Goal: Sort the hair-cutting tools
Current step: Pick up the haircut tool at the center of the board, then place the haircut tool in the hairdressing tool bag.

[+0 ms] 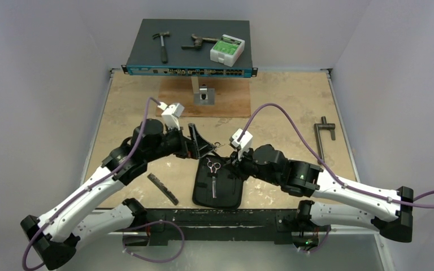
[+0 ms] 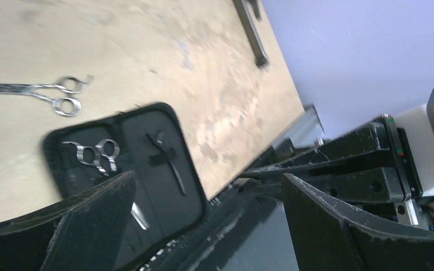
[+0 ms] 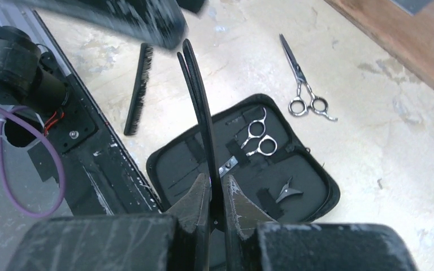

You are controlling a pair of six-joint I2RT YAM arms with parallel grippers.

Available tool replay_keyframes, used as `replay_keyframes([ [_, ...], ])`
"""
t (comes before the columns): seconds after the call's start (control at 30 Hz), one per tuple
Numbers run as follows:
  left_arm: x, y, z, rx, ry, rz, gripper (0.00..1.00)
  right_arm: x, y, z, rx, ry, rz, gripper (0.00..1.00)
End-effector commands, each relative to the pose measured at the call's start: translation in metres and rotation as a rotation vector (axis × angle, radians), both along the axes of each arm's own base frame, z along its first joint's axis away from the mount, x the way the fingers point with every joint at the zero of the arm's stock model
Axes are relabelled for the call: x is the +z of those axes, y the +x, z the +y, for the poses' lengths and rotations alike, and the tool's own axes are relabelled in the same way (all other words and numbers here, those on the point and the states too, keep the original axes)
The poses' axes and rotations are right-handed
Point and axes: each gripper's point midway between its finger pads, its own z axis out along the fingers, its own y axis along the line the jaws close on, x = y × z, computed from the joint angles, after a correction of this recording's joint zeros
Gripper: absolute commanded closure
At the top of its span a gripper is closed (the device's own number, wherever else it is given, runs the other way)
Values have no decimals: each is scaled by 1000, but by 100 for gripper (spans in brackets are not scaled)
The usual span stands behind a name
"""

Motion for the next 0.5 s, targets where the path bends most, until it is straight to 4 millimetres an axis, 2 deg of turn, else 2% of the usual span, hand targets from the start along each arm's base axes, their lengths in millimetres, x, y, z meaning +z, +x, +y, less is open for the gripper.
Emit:
replay_keyframes([
  [0.0,3,27,51,297,99,-72,1,-11,2,-14,-141,21,103,100],
  [0.07,-26,30,62,336,185,-40,4,-21,2,-21,-203,17,154,100],
  [0.13,-66,30,66,337,281,21,14,-33,-1,-26,-244,19,206,100],
  [0.2,-105,25,65,310,350,91,25,-47,-6,-29,-267,19,254,100],
  [0.27,-139,20,61,284,380,141,28,-58,-10,-33,-290,16,298,100],
  [0.33,-157,18,56,267,391,151,26,-67,-12,-36,-327,16,337,100],
  [0.47,-178,17,53,255,434,135,18,-82,-15,-41,-368,-28,387,100],
])
